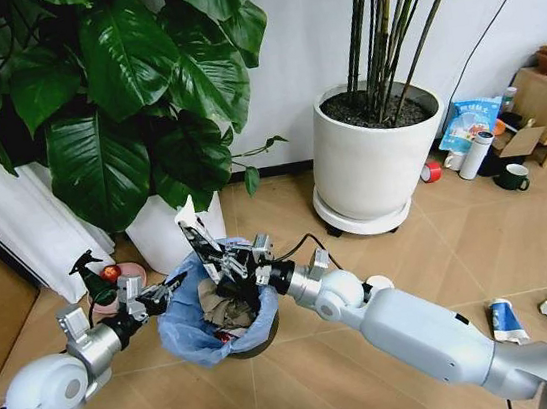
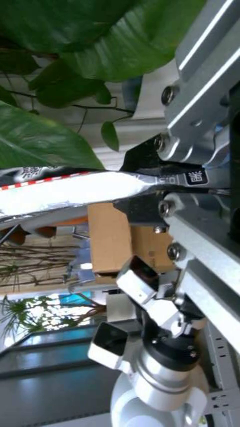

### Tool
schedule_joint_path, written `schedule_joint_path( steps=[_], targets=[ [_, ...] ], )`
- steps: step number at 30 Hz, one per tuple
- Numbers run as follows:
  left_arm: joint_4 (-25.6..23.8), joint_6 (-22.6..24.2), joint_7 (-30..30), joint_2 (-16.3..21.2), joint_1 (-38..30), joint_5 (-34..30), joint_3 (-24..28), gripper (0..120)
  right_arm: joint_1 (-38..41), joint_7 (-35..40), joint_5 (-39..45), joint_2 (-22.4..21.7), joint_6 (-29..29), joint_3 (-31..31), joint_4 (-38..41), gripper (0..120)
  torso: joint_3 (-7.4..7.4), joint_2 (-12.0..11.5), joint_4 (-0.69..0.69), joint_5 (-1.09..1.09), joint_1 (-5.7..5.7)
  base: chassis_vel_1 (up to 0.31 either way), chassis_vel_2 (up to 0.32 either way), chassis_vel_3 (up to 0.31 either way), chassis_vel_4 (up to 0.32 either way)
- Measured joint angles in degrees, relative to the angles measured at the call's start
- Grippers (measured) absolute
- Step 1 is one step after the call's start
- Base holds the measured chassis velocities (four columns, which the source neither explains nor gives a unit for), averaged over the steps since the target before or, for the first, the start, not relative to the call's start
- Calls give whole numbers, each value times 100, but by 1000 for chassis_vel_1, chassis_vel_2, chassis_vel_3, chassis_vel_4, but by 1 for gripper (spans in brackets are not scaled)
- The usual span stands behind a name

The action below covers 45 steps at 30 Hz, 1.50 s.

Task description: Pick up the trash bin and place the garbage on the floor into it.

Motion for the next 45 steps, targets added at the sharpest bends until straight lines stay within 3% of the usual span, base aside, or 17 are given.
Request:
schedule_joint_path(
  steps=[2,4,8,10,17,18,20,22,24,35,45],
  targets=[
    [-5,3,0,6,14,-3,-6,0,-2,-1,-16,-1,-1,0,-10,5,0,0,0,0,0,0,0,0,0],
    [-7,6,0,26,40,-9,-38,0,3,4,-30,-40,-12,0,-18,19,0,0,2,1,0,0,0,0,0],
    [-8,8,1,44,54,-19,-69,0,19,10,-32,-95,-20,0,-17,27,0,0,2,1,0,0,0,0,0],
    [-8,8,4,55,60,-38,-120,0,19,39,-20,-258,-58,0,94,45,0,0,2,2,0,0,0,0,0],
    [-15,11,-12,54,43,-68,-151,0,-108,84,-28,-511,-82,55,364,72,0,0,1,2,0,0,0,0,0],
    [-15,11,-12,54,43,-68,-151,0,-108,84,-28,-511,-82,55,364,72,0,0,1,2,0,0,0,0,0],
    [-41,14,-41,35,38,-95,-152,0,-146,122,-28,-528,-104,114,466,84,0,0,1,2,0,0,0,0,0],
    [-45,14,-44,30,37,-94,-152,0,-147,136,-28,-525,-117,119,488,85,0,0,1,2,-1,0,0,0,0],
    [-54,16,-65,4,32,-89,-145,0,-125,186,-72,-423,-147,50,523,97,0,0,1,2,0,0,0,0,0],
    [-78,21,-80,-5,106,-78,-204,0,-27,362,-78,-143,-178,-235,457,100,0,0,2,1,0,0,0,0,0],
    [-51,22,-69,32,160,-71,-287,0,-16,484,85,-470,-233,-7,846,100,0,0,1,2,0,0,0,0,0]
  ],
)
